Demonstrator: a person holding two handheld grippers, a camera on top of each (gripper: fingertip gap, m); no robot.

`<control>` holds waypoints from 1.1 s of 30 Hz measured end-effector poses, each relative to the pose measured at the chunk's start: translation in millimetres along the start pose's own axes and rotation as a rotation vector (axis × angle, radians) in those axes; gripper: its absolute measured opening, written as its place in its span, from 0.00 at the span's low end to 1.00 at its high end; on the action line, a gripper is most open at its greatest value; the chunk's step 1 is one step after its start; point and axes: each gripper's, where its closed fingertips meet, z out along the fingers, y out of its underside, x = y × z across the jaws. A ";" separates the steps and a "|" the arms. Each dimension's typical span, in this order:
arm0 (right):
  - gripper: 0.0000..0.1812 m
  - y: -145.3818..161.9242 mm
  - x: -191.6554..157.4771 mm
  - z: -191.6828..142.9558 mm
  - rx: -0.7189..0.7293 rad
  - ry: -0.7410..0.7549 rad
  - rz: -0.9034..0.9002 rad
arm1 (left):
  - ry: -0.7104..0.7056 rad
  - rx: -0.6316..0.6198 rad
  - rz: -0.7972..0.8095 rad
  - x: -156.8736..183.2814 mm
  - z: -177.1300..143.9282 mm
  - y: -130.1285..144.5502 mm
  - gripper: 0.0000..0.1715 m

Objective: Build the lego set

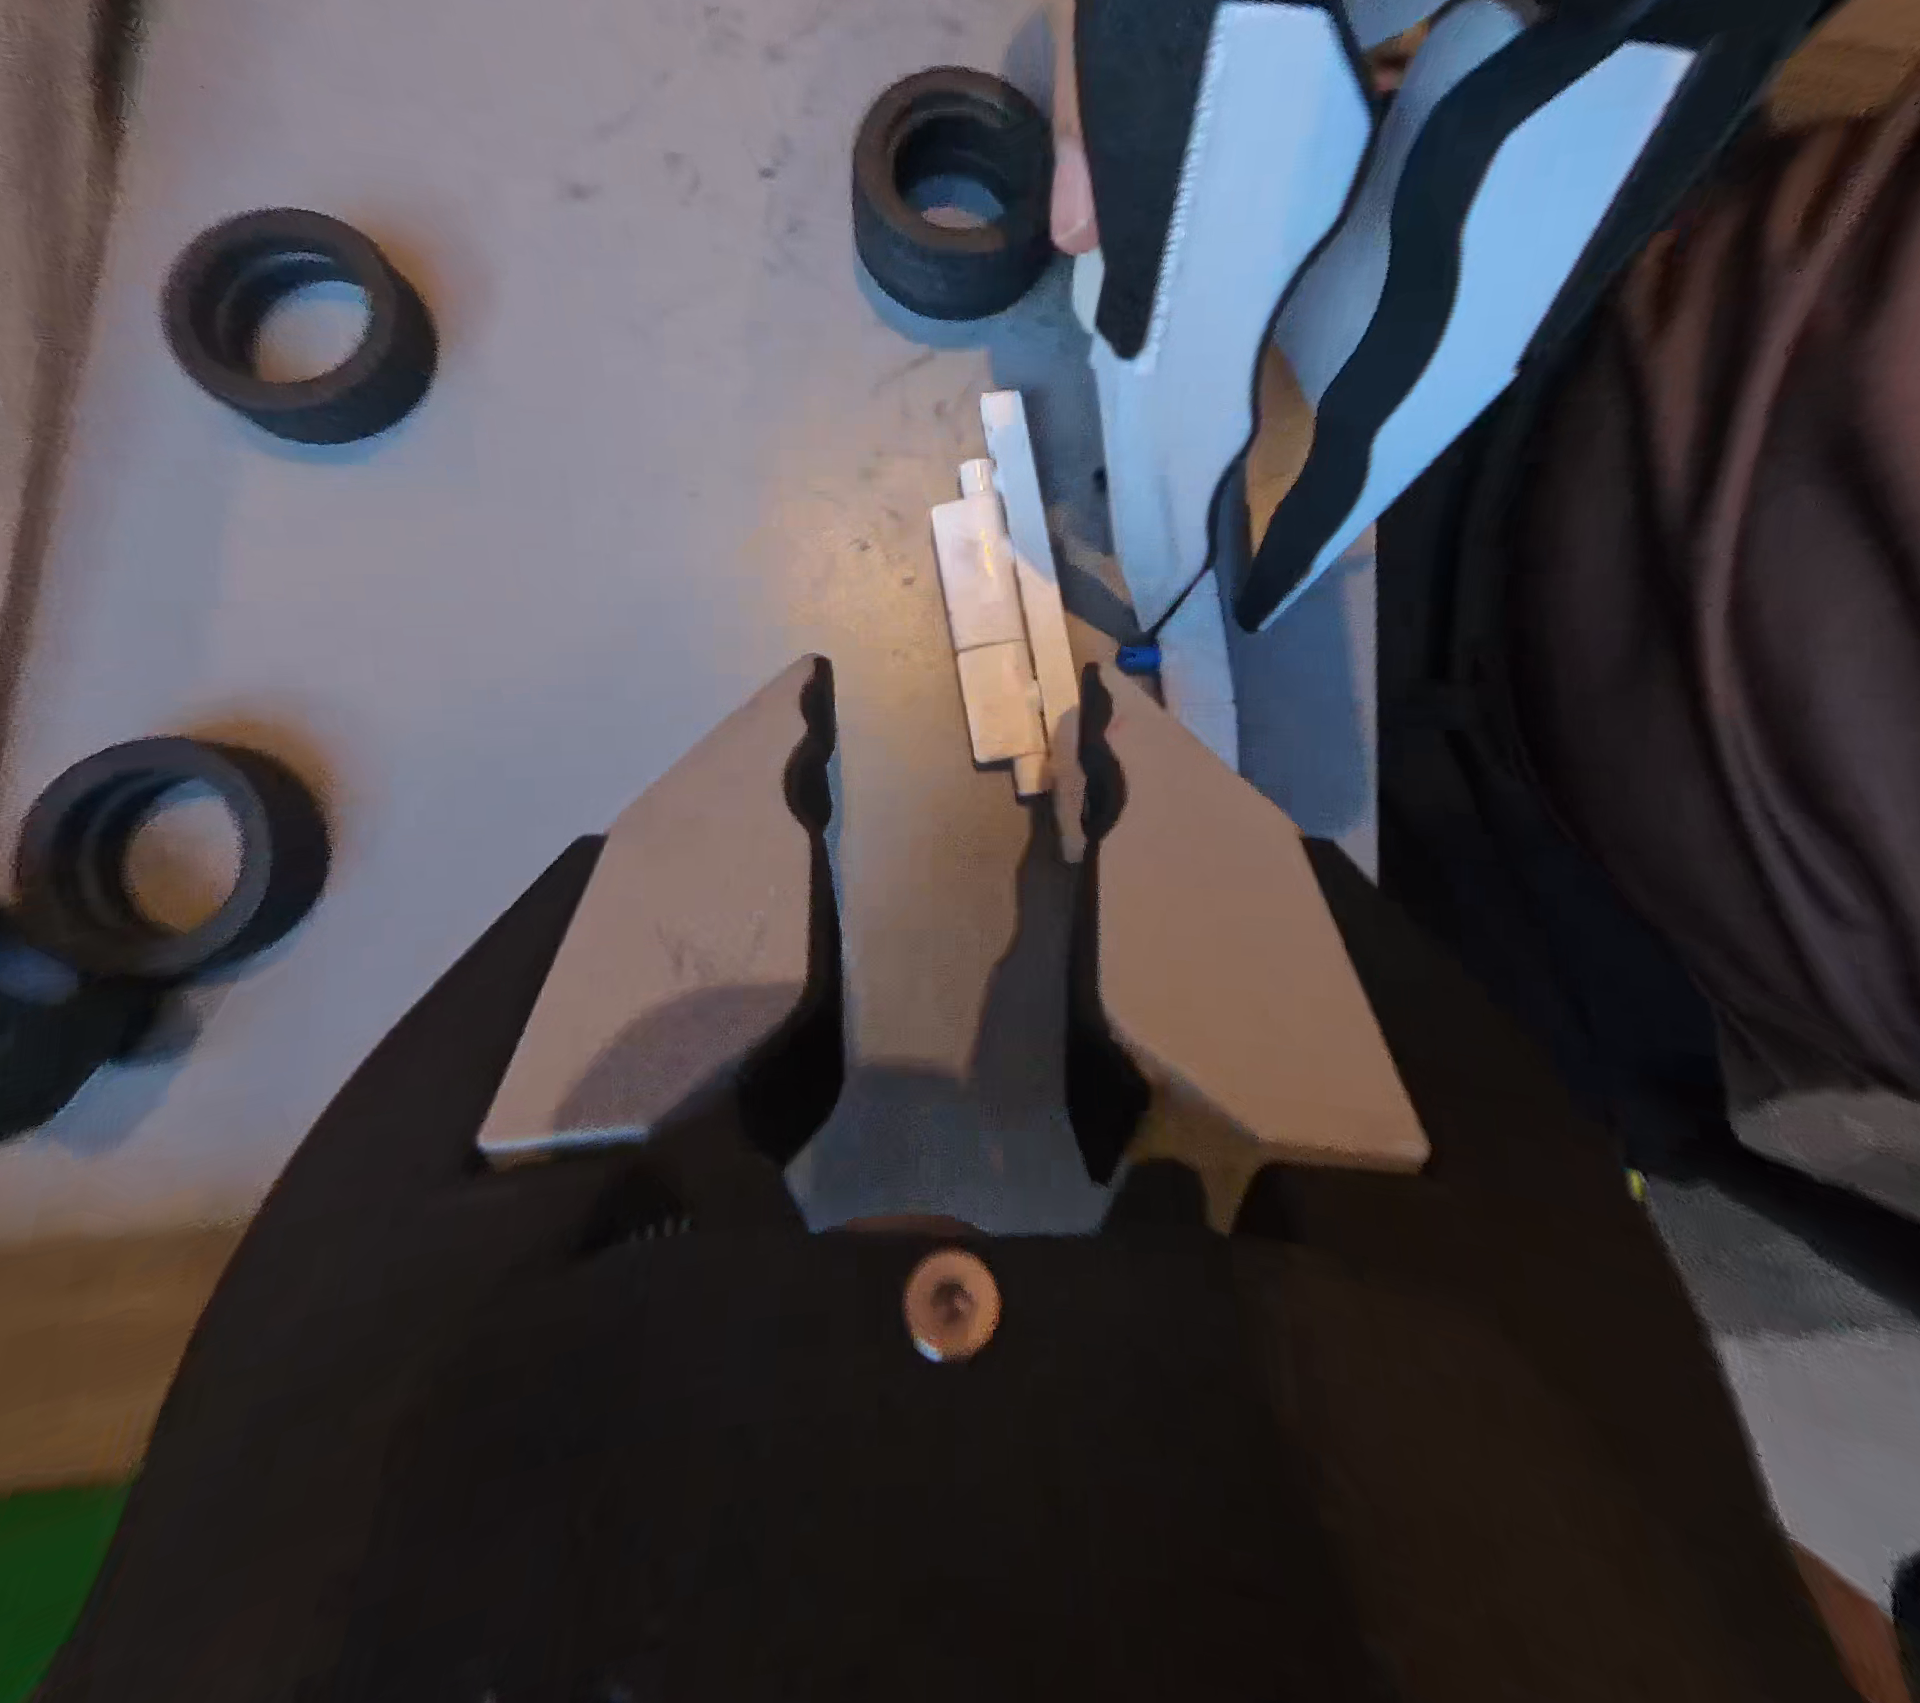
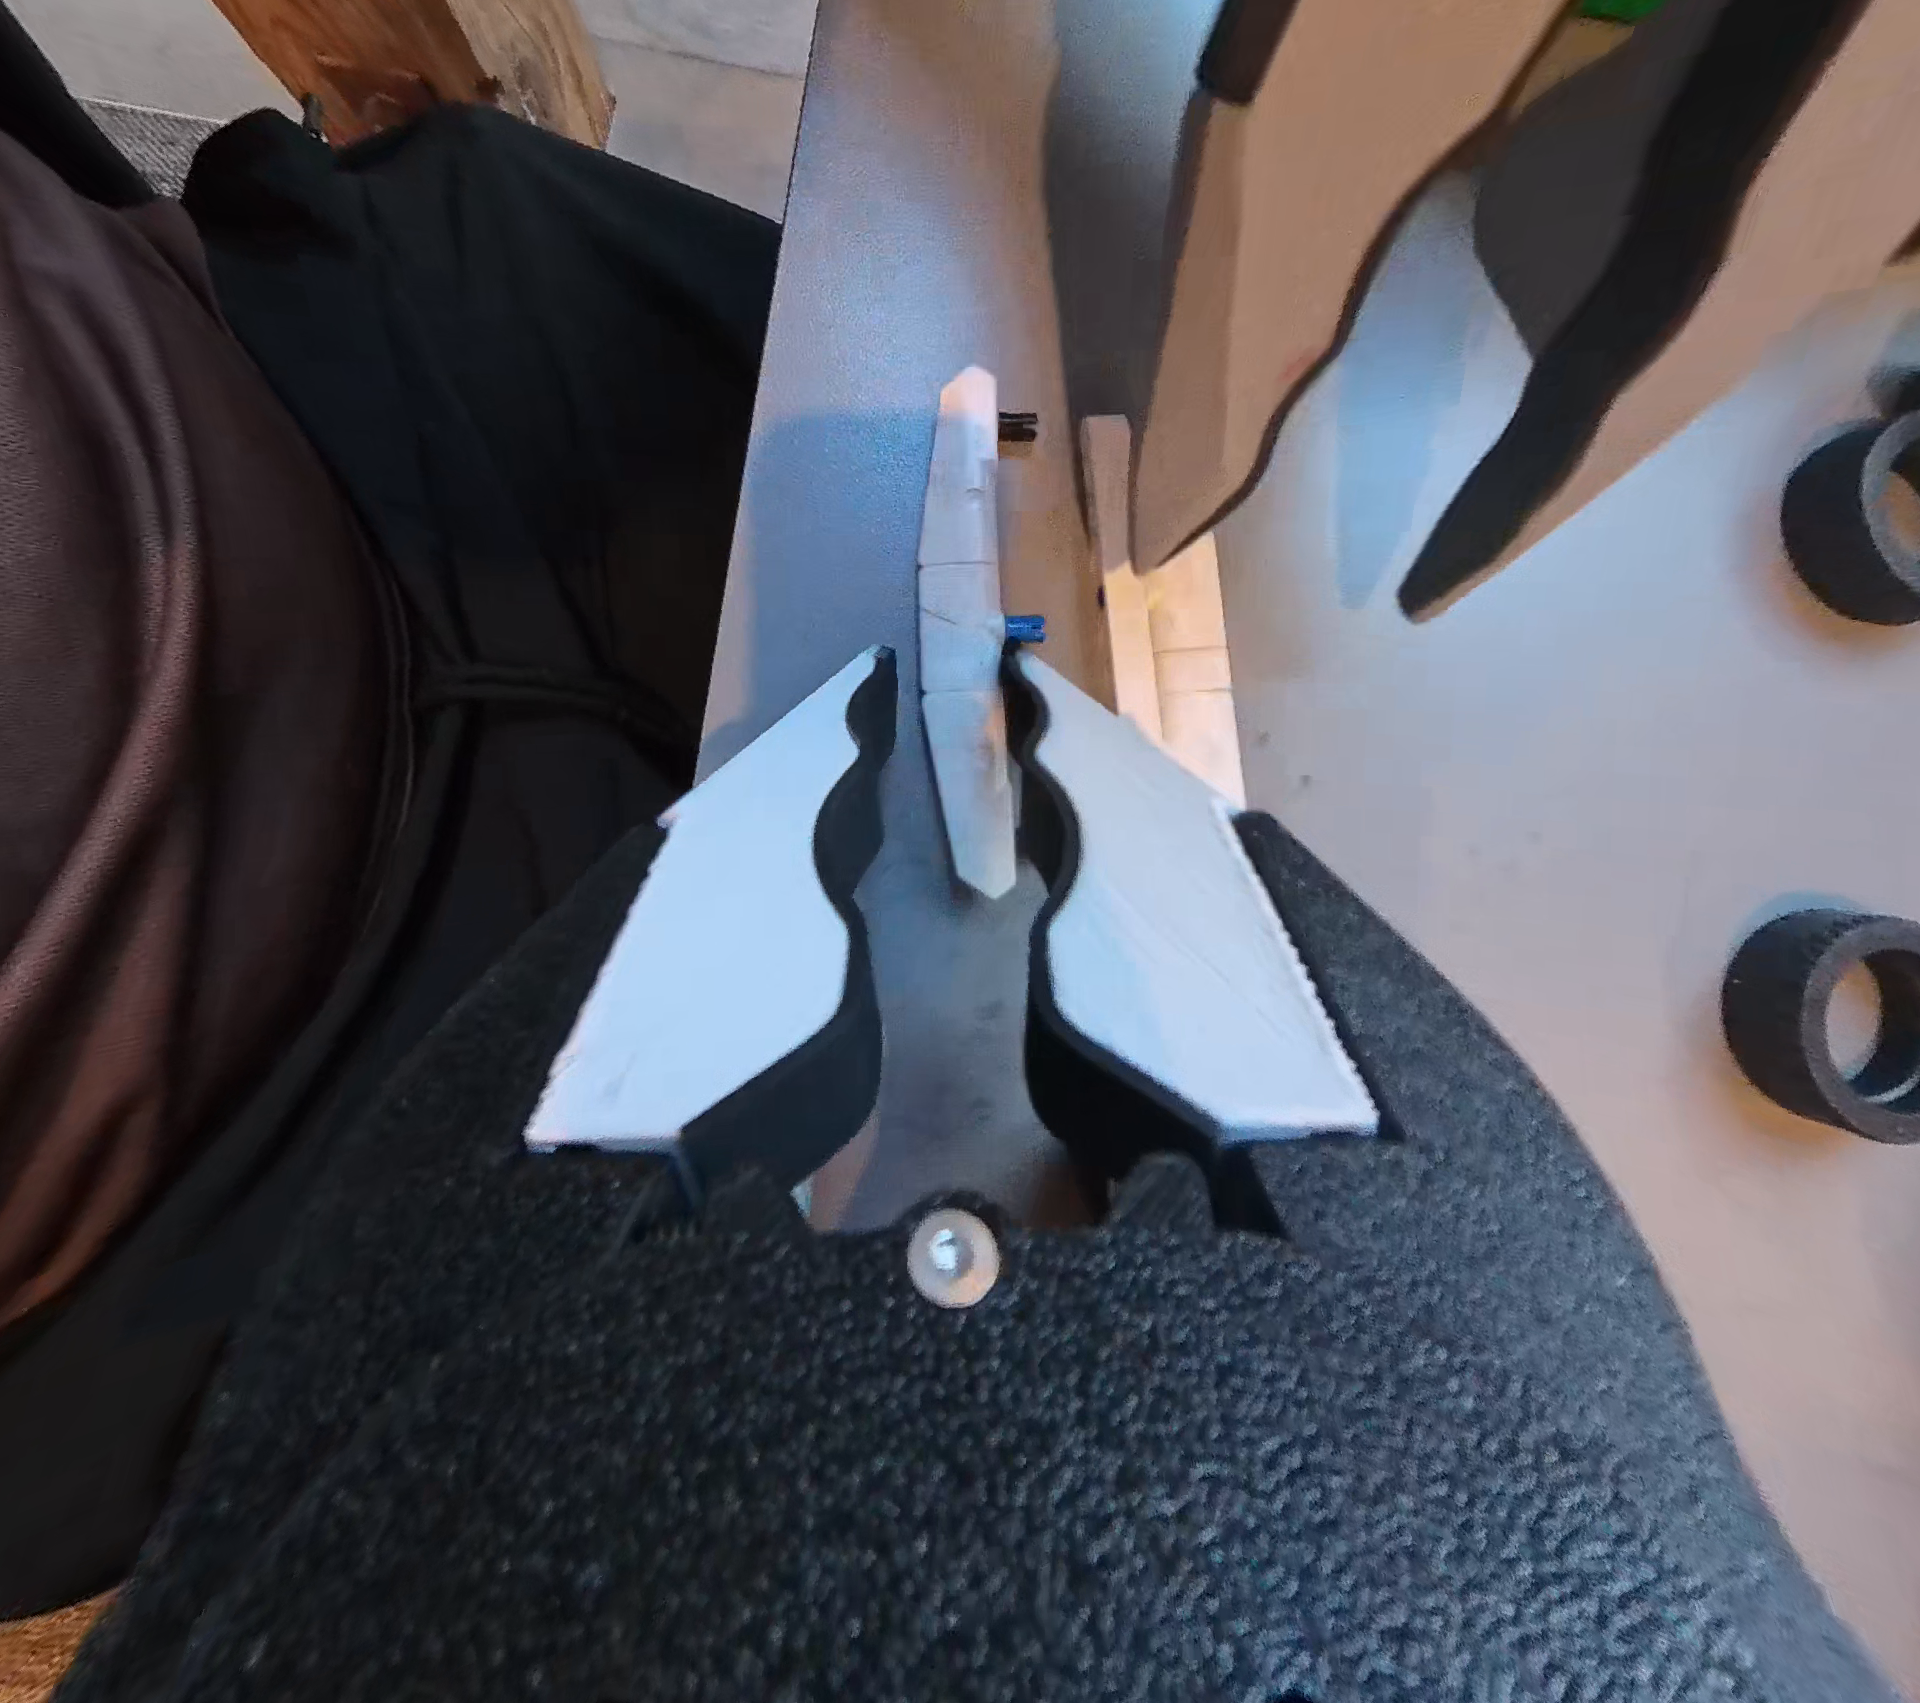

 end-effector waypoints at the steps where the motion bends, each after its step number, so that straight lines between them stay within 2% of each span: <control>1: 0.11 0.5 -0.4 -0.2 -0.002 0.002 0.008 | 0.040 -0.017 0.006 -0.2 5.0 0.7 0.26; 3: 0.09 1.4 -1.6 -0.8 -0.006 0.015 0.018 | 0.115 -0.046 0.031 5.7 13.3 0.5 0.25; 8: 0.10 4.3 0.0 -7.9 -0.012 0.081 0.010 | 0.069 -0.063 0.067 3.9 19.1 -0.7 0.23; 15: 0.09 6.4 1.2 -5.1 0.003 0.054 0.043 | 0.104 -0.051 -0.023 6.4 17.9 2.6 0.12; 25: 0.08 10.1 5.6 -8.0 -0.006 0.089 0.034 | 0.134 -0.013 -0.084 20.1 16.6 4.8 0.13; 33: 0.08 7.2 5.0 -6.4 0.020 0.032 0.071 | 0.167 -0.007 -0.103 23.0 17.6 2.0 0.13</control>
